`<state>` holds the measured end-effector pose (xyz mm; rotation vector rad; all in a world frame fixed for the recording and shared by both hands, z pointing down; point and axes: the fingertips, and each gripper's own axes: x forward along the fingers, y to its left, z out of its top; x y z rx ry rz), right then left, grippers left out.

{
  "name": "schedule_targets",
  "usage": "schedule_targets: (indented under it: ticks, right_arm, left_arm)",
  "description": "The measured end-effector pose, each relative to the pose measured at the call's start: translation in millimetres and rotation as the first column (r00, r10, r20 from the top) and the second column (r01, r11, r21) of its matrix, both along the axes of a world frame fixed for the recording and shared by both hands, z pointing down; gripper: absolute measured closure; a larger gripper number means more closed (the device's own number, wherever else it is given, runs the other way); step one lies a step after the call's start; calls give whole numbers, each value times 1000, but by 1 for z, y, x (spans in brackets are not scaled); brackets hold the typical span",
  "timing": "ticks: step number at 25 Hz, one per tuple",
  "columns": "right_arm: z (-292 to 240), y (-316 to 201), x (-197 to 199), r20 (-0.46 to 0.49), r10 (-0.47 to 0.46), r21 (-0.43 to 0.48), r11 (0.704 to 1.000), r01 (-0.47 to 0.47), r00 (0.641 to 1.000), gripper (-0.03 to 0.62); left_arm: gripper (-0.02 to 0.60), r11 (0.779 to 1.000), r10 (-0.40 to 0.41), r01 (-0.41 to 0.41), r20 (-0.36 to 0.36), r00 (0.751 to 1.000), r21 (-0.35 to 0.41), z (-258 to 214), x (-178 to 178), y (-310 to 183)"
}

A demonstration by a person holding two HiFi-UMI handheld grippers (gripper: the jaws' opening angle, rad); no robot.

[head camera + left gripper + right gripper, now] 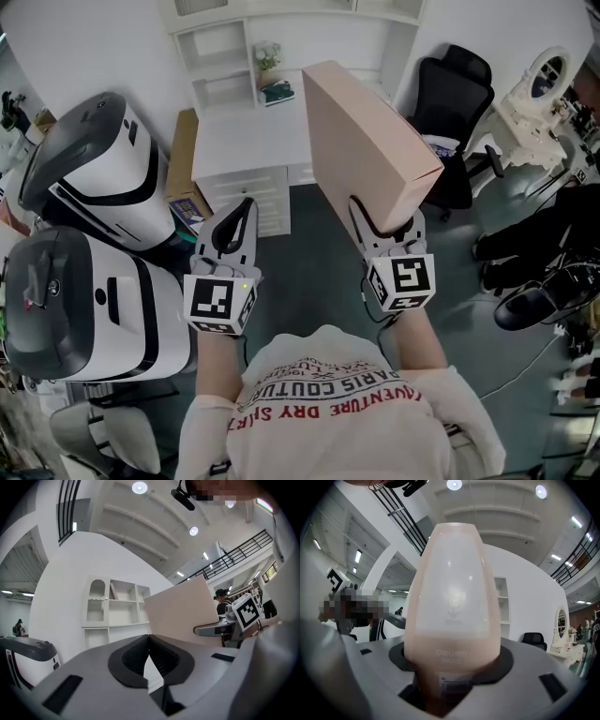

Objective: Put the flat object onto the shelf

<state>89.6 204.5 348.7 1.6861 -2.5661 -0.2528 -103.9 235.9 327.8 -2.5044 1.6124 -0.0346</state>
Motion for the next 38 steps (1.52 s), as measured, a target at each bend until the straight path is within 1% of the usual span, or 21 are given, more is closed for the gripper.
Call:
schedule_targets:
  ticks: [3,5,8,10,14,18,24,27,32,38]
  right_arm:
    - [4,0,-9,-3,12,-6,1000,-12,1000,295]
    - [7,-5,-12,7,21,-16,1000,-21,1000,294]
    - [8,-18,-14,57,7,-44,999,-4,998,295]
    - [9,-29,-16,80,-9,-48,999,12,997,295]
    - [17,-63,-15,68,-13,-48,999,17,998,293]
    - [23,-115,-16,78,-56,-60,996,60,995,293]
    - [16,-212,-5,78,-114,-50,992,118,990,293]
    - [15,-259,7,65,-138,-53,988,142,988,293]
    - [13,-329,36,51,-153,-49,987,155,987,293]
    - [10,-397,59,25,-175,-43,983,176,984,293]
  left_arm:
    - [568,1000,-12,12,-18,1000,-13,7,-16,1]
    - [568,1000,-20,20,-32,999,-6,7,-23,-2]
    - [568,1000,-23,23,-25,999,-1,6,-27,-12]
    - [568,999,-38,38,-23,999,-7,8,-29,-21]
    - [568,999,-53,53,-14,998,-8,14,-27,-48]
    - [568,996,-92,92,2,996,-10,15,-24,-89]
    - [568,989,-151,151,9,988,-5,8,-9,-174]
    - [568,986,-165,165,8,986,-5,8,7,-216]
    - [568,984,-180,180,8,984,3,6,36,-285]
    - [568,979,-203,204,26,979,-17,13,59,-343]
